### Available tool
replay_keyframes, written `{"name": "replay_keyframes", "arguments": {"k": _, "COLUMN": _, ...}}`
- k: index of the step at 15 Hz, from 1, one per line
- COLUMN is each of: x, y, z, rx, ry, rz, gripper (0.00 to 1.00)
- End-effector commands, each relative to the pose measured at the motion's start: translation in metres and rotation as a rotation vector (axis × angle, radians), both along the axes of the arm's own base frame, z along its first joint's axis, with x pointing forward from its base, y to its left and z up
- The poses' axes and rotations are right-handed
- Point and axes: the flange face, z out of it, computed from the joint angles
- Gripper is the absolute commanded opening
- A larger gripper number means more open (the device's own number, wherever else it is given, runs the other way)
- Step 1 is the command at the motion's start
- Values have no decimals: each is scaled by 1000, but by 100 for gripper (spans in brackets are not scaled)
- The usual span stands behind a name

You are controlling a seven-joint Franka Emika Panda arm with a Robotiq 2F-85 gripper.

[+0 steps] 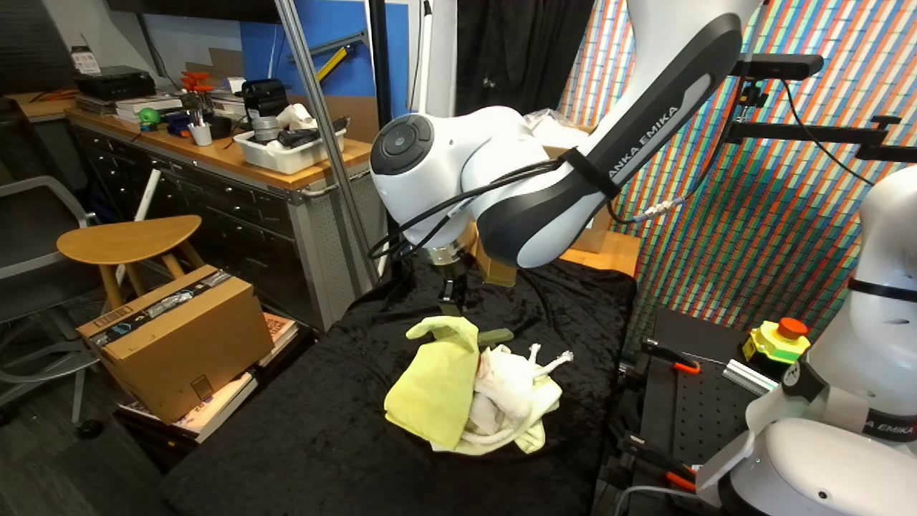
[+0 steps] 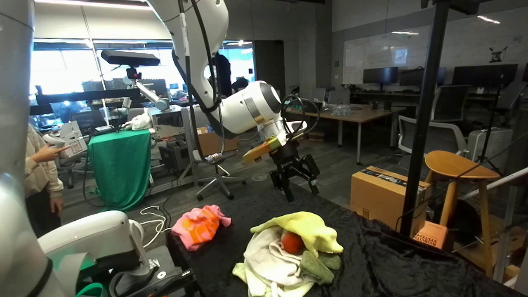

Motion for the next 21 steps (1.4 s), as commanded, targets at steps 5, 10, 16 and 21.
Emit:
{"name": "replay_keyframes", "arguments": {"k": 5, "x": -35, "y": 47, "z": -9, "rx": 27, "ry": 36, "rz": 81, "gripper": 100}}
{"name": "replay_keyframes", "arguments": {"k": 10, "x": -65, "y": 80, "z": -33, "rx": 43, "ry": 96, "rz": 208, "gripper": 100}}
{"name": "replay_keyframes", "arguments": {"k": 16, "x": -99, "y": 139, "z": -79, "rx": 92, "ry": 170, "rz": 326, "gripper": 100}}
{"name": "replay_keyframes", "arguments": {"k": 21, "x": -127, "y": 196, "z": -102, "rx": 172, "ry": 235, "rz": 340, "gripper": 100}}
